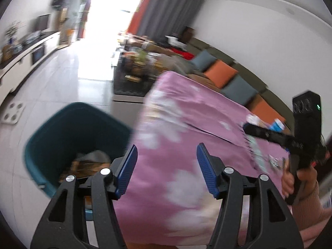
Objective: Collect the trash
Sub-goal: 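Move both tools back over the table toward the tissue and snack bag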
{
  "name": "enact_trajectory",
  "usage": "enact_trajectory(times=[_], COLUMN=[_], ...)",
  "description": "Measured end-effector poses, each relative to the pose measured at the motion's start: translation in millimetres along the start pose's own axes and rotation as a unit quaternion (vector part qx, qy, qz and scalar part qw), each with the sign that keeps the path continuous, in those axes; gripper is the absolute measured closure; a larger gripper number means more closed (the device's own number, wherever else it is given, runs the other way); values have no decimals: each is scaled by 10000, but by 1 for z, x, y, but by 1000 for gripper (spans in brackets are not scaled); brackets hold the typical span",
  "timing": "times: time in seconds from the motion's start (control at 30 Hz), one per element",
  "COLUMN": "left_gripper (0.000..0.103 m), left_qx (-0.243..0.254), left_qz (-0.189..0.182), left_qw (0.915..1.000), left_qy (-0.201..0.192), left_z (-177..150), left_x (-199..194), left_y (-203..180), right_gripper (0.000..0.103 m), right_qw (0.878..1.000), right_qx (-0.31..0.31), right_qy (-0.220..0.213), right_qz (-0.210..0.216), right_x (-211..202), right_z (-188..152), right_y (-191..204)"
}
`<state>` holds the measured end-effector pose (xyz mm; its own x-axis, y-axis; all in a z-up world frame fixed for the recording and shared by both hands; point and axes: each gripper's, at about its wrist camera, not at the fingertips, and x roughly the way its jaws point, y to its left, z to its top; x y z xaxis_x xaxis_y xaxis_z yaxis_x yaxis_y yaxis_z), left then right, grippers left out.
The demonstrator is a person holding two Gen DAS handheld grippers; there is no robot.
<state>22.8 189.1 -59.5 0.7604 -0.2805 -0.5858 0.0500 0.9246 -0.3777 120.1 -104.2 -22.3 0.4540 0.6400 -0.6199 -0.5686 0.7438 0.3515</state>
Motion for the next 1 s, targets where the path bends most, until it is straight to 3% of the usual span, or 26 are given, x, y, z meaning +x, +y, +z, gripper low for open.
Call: enact_trajectory(times=[0.27,0.53,0.73,1.0], left_gripper=[44,41,41,42], left_qx=[833,1499,1764,1795], left_qz=[-957,-1823,-2132,-2214], left_qw=[9904,9638,9470,9381], left_qy=[544,1241,1629,1969], left_z=[-16,-39,-52,-56], left_x=[43,87,114,147], left_y=[-98,-186,-237,-277], right_gripper=[64,64,64,64], right_qw=[9939,9860,9829,9806], right_qx=[521,877,1027,1231], right_qy=[-475,-618,-678,-721], right_qz=[-851,-1279,-1371,-1341], right_x=[-70,-103,-113,-121], right_z=[-15,-33,-40,-49], right_y=[-70,-119,-136,-159])
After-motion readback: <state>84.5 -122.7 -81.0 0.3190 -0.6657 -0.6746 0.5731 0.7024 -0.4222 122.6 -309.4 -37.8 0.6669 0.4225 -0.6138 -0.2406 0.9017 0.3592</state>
